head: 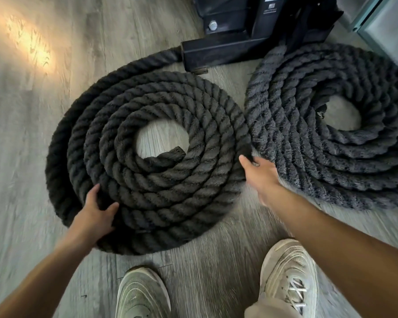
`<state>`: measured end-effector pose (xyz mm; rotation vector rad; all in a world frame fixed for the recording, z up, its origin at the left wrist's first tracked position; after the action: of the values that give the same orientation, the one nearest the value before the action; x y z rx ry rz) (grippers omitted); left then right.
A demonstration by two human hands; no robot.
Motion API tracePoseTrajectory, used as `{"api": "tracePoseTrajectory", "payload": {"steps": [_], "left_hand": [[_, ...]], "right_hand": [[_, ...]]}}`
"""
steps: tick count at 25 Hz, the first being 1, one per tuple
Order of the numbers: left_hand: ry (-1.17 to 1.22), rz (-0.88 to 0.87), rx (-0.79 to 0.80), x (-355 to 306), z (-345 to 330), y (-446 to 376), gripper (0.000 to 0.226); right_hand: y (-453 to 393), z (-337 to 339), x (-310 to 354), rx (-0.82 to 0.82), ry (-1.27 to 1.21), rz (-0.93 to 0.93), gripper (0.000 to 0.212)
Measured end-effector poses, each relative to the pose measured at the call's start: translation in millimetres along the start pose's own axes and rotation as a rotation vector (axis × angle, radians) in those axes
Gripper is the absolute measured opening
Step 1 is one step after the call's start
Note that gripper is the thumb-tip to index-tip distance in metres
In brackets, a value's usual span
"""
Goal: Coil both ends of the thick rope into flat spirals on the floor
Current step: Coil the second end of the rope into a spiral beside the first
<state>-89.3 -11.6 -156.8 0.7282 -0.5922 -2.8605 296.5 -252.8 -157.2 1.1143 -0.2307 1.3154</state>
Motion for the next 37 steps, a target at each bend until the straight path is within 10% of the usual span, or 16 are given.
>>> {"api": "tracePoseTrajectory", "payload": {"steps": [4, 9, 15, 28, 37], "left_hand": [[-0.058, 0.060, 0.163, 6, -7, 8, 0.085], [-0.559, -0.356, -0.021, -34, 35, -23, 0.094], [-0.202, 0.000, -0.161, 10, 57, -85, 0.069], [0.203, 0.053, -0.117, 27, 33, -62, 0.066], [-0.004, -0.052, -0.189, 21, 27, -55, 0.067]], "right_hand": [[6, 2, 0, -0.068, 0.029, 0.038, 0.040], [80, -20, -63, 0.033, 0.181, 0.104, 0.072], [91, -41, -83, 0.120, 0.170, -0.006, 0.088], [44, -19, -40, 0.118, 0.200, 0.097, 0.048], [35, -8, -34, 0.114, 0.237, 0.162, 0.047]]}}
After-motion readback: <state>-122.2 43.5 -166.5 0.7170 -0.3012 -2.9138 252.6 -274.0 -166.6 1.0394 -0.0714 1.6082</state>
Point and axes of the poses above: each hand's wrist, its own y-axis away from the middle knuckle, its own z-axis out of the back of the hand, x = y × z, the point moved 9 cm from there along -y, towards the middle knuckle, and after that the axes turned 12 degrees about -x, right-handed, at the moved point
